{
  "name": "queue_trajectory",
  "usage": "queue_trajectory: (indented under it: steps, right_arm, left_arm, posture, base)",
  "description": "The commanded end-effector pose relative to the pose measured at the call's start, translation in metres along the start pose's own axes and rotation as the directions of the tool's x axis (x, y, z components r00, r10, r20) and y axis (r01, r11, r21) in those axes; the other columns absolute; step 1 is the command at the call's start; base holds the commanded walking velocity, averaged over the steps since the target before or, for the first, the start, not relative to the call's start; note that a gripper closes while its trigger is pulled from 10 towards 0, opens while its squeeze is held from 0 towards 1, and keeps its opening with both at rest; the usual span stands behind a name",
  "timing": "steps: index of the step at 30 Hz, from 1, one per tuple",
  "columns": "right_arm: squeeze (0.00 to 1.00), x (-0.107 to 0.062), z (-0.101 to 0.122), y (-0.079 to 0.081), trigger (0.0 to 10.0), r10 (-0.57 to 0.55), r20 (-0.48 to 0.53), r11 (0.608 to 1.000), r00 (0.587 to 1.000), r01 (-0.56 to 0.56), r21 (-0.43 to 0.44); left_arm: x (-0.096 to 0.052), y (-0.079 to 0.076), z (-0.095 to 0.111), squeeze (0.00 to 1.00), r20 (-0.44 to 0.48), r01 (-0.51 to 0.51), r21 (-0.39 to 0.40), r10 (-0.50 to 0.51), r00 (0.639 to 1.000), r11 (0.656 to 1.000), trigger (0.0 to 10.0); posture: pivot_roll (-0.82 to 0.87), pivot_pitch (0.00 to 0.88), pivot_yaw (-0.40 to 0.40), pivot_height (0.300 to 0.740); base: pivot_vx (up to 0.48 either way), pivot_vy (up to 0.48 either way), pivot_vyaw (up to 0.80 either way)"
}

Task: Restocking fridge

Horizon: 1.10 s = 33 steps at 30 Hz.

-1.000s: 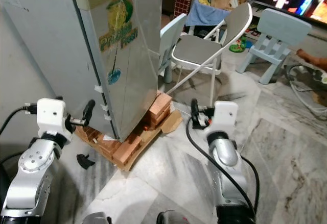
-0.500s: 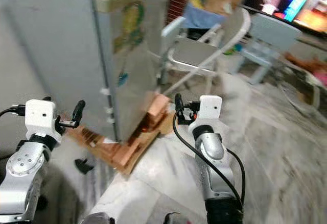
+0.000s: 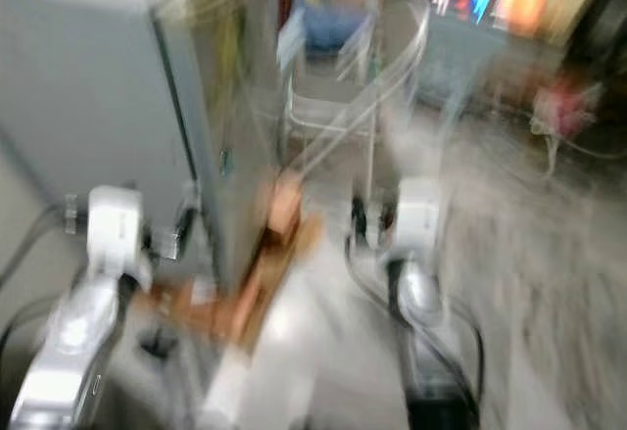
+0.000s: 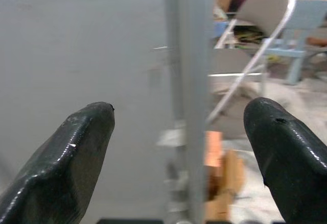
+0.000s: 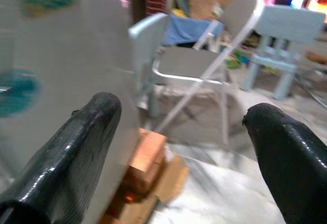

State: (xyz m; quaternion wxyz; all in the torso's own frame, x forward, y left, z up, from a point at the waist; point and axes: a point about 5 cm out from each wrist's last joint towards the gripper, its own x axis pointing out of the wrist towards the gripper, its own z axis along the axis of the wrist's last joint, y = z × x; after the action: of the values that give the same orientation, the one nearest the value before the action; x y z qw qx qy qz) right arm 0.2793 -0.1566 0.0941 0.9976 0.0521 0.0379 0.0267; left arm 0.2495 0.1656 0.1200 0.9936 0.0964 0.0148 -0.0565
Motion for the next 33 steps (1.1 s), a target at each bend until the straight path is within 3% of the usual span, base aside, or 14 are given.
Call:
queue_trajectory:
  steps: [1,6,16,21,33]
  right_arm:
    - [0.0,0.0,0.007,-0.004,10.0,-0.019,0.036,1.0,0.999,0.019,-0.009]
    - [0.0,-0.009,0.001,-0.017,10.0,-0.071,0.012,0.997,0.997,0.071,-0.016]
    - [0.0,-0.016,-0.009,-0.011,10.0,-0.045,-0.026,0.999,0.999,0.044,-0.024]
    - [0.0,-0.008,-0.002,-0.008,10.0,-0.034,0.004,0.999,0.999,0.035,-0.029]
    - [0.0,0.008,0.018,0.0,10.0,-0.008,0.073,0.999,0.997,0.01,-0.032]
  left_arm:
    - [-0.004,0.003,0.0,0.0,0.011,-0.022,0.019,0.022,1.0,1.0,10.0]
    - [-0.008,0.008,-0.001,0.0,0.019,-0.06,0.015,0.06,0.998,0.998,10.0]
    - [-0.014,-0.001,-0.007,0.0,0.005,-0.04,-0.042,0.04,0.999,0.998,10.0]
    - [-0.009,-0.007,-0.004,0.0,0.028,-0.019,-0.032,0.02,0.999,0.999,10.0]
    - [-0.006,0.008,0.009,0.0,0.054,-0.062,0.013,0.062,0.997,0.998,10.0]
  posture:
    - [0.21,0.0,-0.058,0.74]
    - [0.21,0.0,-0.054,0.74]
    - [0.19,0.0,-0.074,0.74]
    - [0.19,0.0,-0.069,0.74]
    - [0.2,0.005,-0.038,0.74]
  base:
    - [0.0,0.0,0.0]
    - [0.0,0.0,-0.24]
    - [0.0,0.0,-0.62]
    - [0.197,0.0,0.0]
    - [0.407,0.0,-0.04]
